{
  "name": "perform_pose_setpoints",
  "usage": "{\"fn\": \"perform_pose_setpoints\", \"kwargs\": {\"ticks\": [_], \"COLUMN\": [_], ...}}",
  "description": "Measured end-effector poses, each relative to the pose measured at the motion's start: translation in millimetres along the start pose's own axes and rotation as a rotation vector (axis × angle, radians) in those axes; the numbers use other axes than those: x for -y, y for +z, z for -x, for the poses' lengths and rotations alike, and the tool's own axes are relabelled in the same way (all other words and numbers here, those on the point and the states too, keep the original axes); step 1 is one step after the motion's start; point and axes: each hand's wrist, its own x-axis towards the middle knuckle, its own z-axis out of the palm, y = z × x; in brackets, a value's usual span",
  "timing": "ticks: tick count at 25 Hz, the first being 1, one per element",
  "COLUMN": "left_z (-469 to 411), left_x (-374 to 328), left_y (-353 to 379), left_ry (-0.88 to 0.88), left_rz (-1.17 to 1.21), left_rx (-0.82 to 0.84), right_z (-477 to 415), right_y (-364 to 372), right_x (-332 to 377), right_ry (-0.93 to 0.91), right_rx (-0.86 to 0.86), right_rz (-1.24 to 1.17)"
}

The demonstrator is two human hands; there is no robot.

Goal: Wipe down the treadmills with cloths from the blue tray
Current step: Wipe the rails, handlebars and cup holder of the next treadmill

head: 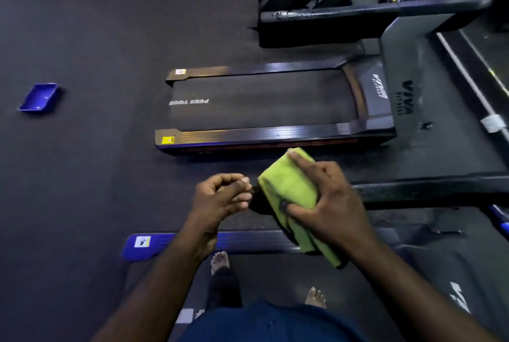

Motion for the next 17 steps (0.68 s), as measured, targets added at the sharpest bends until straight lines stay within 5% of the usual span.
{"fn": "perform_pose_setpoints", "kwargs": {"ticks": [3,6,10,17], "left_z": [-44.3,-71.7,-92.3,-118.4], "left_x": [16.6,28.5,25.0,4.9], "left_y": [-28.2,-40.5,-54.7,-48.5], "left_ry": [-0.043,-0.148,-0.241,-0.236], "left_rz": [-0.111,-0.209,-0.315,-0.465], "left_rx": [-0.012,0.189,0.393,0.482], "right_z": [-20.0,-34.6,-41.9,-49.6], "right_y": [11.2,67.1,145.9,122.5], "right_x": [7.1,33.2,52.1,13.4], "right_ry": [0.198,0.335,0.247,0.185], "right_rx": [-0.090,-0.019,-0.039,-0.050], "right_rz": [-0.018,0.327,0.603,0.628]}}
